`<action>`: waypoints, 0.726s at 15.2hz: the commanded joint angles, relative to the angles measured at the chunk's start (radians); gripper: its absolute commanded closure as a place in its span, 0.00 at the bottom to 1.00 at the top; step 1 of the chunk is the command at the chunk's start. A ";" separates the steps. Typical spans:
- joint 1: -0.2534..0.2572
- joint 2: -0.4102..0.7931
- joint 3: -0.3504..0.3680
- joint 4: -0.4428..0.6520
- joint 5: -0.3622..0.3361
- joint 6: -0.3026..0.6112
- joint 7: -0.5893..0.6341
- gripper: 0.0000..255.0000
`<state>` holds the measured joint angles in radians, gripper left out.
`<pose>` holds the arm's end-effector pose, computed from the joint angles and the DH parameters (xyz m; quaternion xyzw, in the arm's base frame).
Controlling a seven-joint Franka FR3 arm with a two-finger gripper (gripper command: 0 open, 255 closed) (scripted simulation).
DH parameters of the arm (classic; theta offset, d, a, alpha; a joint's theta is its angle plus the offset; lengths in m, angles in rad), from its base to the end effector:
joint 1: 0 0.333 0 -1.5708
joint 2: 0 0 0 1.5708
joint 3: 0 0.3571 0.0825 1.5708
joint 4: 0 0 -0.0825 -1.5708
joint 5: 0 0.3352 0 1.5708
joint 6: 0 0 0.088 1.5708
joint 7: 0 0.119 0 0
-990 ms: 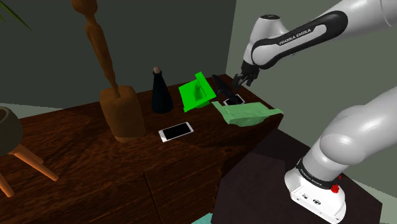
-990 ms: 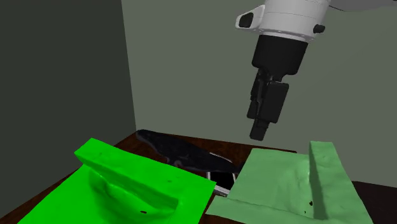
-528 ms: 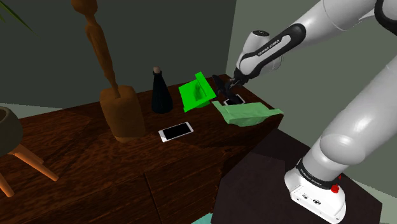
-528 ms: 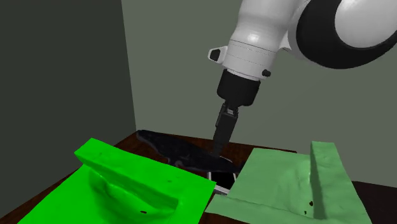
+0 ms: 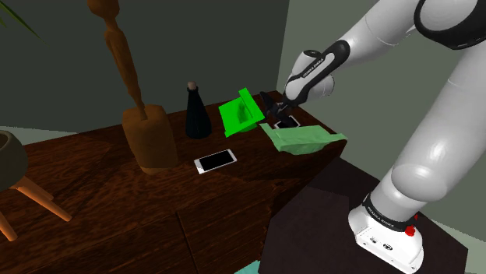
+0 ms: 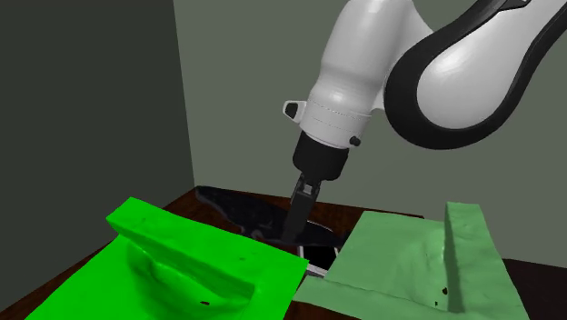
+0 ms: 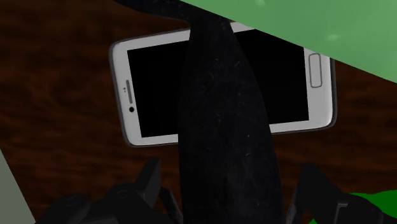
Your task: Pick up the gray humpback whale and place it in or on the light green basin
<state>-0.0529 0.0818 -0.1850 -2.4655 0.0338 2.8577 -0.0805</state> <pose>0.4736 -0.1158 0.3649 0.9836 -0.0914 0.1534 0.0248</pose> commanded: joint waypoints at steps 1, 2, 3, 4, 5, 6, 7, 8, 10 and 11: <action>-0.002 0.025 0.004 0.008 0.014 0.018 -0.010 0.00; -0.002 0.025 0.004 0.008 0.014 0.018 -0.010 0.00; -0.002 0.025 0.004 0.008 0.014 0.018 -0.010 0.00; -0.002 0.025 0.004 0.008 0.014 0.018 -0.010 0.00; -0.002 0.025 0.004 0.008 0.014 0.018 -0.010 0.00; -0.002 0.025 0.004 0.008 0.014 0.018 -0.010 0.00; -0.002 0.025 0.004 0.008 0.014 0.018 -0.010 0.00; -0.002 0.025 0.004 0.008 0.014 0.018 -0.010 0.00; -0.002 0.025 0.004 0.008 0.014 0.018 -0.010 1.00; -0.002 0.025 0.004 0.008 0.014 0.017 -0.010 1.00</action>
<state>-0.0548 0.1059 -0.1807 -2.4571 0.0474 2.8754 -0.0909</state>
